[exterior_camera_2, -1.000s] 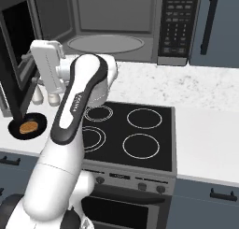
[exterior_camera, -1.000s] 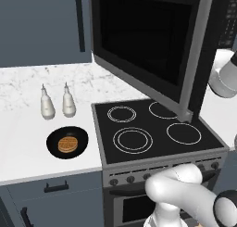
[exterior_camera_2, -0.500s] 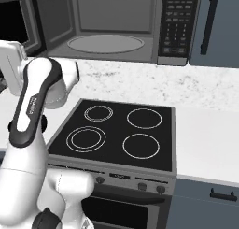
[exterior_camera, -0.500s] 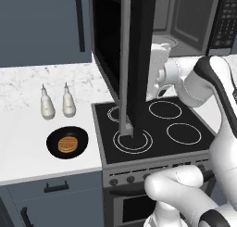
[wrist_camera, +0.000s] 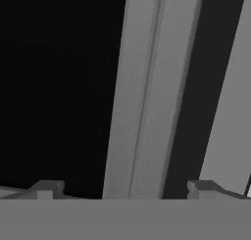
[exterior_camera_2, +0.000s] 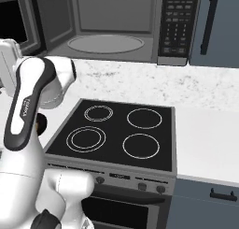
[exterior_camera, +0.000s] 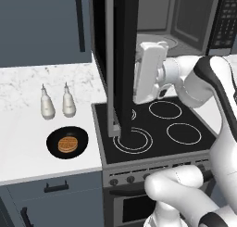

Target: Open the microwave, place the bowl with waffle inside the microwave, then close the microwave door and turn it on.

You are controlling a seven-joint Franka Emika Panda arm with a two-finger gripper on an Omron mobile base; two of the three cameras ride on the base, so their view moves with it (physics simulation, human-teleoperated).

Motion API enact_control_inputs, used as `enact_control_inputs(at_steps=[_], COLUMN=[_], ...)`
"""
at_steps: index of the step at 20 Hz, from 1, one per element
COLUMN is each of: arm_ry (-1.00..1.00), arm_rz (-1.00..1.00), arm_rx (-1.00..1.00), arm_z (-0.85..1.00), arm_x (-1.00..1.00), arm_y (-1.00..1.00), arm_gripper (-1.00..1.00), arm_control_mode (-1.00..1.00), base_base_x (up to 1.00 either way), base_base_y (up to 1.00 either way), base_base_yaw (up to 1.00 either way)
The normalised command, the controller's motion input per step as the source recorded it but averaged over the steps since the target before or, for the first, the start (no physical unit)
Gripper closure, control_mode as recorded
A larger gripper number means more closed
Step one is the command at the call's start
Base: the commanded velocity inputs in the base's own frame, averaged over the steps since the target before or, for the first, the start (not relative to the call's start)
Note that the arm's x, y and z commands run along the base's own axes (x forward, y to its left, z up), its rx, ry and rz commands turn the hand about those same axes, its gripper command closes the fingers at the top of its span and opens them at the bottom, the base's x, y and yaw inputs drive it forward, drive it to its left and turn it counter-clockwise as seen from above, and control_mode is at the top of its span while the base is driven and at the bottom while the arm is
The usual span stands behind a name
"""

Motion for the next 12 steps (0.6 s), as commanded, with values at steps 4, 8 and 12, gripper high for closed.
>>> enact_control_inputs(at_steps=[4,8,12], arm_ry=[0.00,0.01,0.12], arm_rz=[0.01,0.00,0.00], arm_rx=[0.03,-0.02,-0.20], arm_z=[0.00,-0.47,-0.96], arm_x=[-0.19,-0.04,0.00], arm_y=[-0.81,-0.65,-0.10], arm_gripper=[-1.00,-1.00,-1.00], arm_control_mode=[-1.00,-1.00,-1.00], base_base_x=[0.00,0.00,0.00], base_base_y=[0.00,0.00,0.00], base_base_yaw=[0.00,0.00,0.00])
